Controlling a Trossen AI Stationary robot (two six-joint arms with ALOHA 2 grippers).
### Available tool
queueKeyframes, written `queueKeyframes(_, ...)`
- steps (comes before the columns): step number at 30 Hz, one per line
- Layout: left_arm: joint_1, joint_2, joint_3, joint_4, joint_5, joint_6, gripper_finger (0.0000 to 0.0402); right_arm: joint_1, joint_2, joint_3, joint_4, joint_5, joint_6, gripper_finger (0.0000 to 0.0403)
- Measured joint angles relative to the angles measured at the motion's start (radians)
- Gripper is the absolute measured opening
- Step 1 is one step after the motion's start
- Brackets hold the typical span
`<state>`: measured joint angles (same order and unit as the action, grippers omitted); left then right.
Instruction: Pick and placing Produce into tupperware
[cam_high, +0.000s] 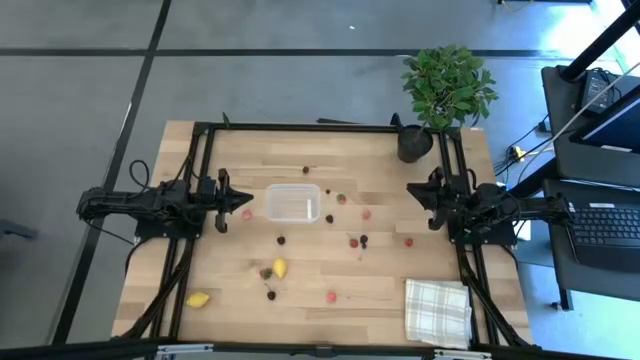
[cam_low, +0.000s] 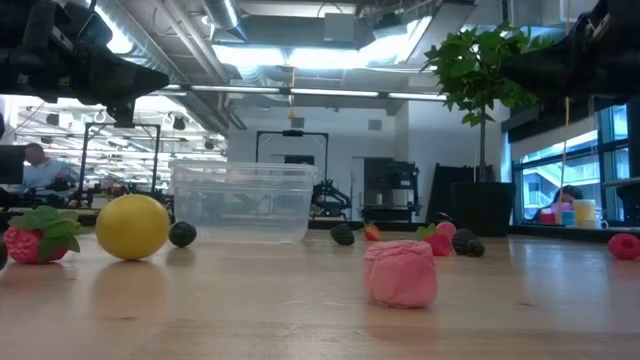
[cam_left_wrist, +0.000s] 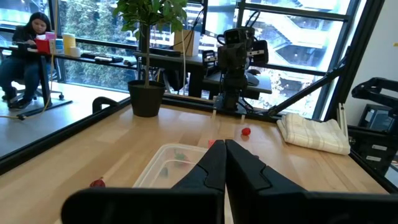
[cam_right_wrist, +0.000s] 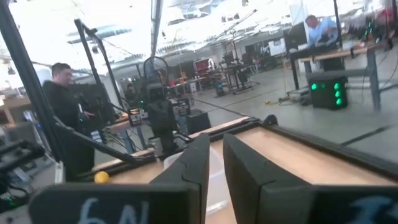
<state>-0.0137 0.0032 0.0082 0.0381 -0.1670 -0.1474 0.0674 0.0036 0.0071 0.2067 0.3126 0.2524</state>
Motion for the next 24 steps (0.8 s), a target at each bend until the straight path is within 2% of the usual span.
queueKeyframes(4, 0.0, 0.0, 0.0, 0.0, 0.0, 0.0, 0.0, 0.0, 0.0, 0.0, -0.001, 0.0, 0.03, 0.0051)
queueKeyframes(11, 0.0, 0.0, 0.0, 0.0, 0.0, 0.0, 0.0, 0.0, 0.0, 0.0, 0.0, 0.0, -0.028, 0.0051)
queueKeyframes(24, 0.0, 0.0, 0.0, 0.0, 0.0, 0.0, 0.0, 0.0, 0.0, 0.0, -0.001, 0.0, -0.037, 0.0051)
